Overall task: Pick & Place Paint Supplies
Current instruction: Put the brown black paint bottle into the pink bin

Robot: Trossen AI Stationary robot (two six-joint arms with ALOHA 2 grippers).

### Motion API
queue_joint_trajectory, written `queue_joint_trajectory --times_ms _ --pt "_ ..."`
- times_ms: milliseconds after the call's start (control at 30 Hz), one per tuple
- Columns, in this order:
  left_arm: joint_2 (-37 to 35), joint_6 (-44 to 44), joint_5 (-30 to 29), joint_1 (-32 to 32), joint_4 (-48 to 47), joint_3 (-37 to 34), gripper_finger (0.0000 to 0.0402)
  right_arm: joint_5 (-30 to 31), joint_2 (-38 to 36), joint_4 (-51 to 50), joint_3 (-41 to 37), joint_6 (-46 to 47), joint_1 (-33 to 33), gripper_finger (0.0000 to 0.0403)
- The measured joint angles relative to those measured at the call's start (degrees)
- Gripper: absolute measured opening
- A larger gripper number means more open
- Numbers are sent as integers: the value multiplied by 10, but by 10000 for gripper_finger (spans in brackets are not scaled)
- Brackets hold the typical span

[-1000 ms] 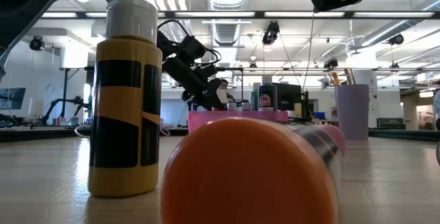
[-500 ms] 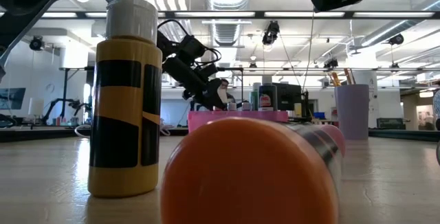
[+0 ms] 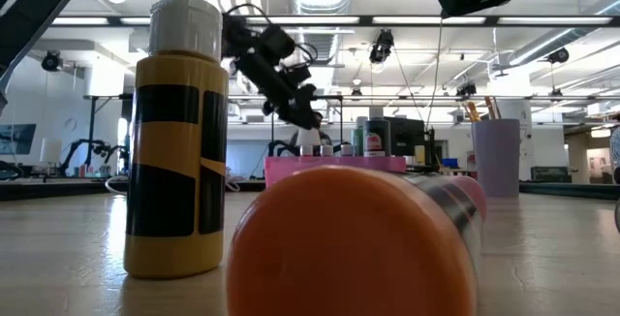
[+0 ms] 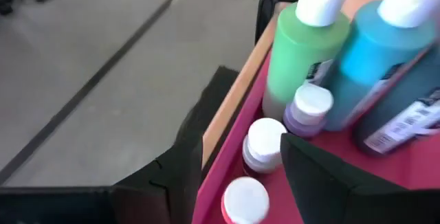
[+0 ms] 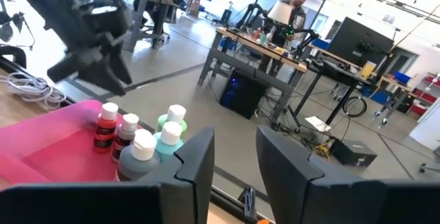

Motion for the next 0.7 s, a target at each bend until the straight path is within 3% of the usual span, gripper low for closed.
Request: queue_joint_trajectory --times_ms 300,700 --pt "-19 6 2 -25 -295 133 200 0 0 0 0 0 0 130" --pt "-121 -48 0 -162 -431 99 200 -23 0 1 0 2 0 155"
